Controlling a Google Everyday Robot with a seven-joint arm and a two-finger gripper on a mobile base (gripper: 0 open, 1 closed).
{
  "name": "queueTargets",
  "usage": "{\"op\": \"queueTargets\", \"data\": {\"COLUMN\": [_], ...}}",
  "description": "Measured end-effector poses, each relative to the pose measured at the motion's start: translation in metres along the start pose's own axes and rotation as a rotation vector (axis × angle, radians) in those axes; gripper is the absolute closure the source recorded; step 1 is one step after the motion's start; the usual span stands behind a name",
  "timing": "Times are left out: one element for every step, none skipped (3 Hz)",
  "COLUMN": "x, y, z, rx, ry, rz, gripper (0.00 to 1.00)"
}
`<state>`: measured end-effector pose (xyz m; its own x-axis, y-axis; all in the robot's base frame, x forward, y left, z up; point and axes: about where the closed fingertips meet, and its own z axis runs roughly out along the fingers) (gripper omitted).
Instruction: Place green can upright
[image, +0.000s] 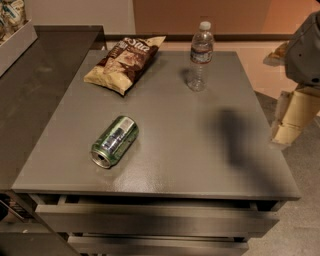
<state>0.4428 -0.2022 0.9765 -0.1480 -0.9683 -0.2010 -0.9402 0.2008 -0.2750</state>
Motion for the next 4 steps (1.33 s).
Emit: {"op": "queueTargets", "data": {"x": [-0.033,-0.072,-0.11,-0.133], "y": [-0.006,0.007,0.029,0.045], "z": [0.012,0.028,0.043,0.053], "rx": [0.001,-0.036,-0.08,-0.11], "ry": [-0.023,-0.044,-0.063,-0.075], "rz": [-0.143,-0.332,-0.513,-0.63], "gripper": [0.0,0.0,0.0,0.0]}}
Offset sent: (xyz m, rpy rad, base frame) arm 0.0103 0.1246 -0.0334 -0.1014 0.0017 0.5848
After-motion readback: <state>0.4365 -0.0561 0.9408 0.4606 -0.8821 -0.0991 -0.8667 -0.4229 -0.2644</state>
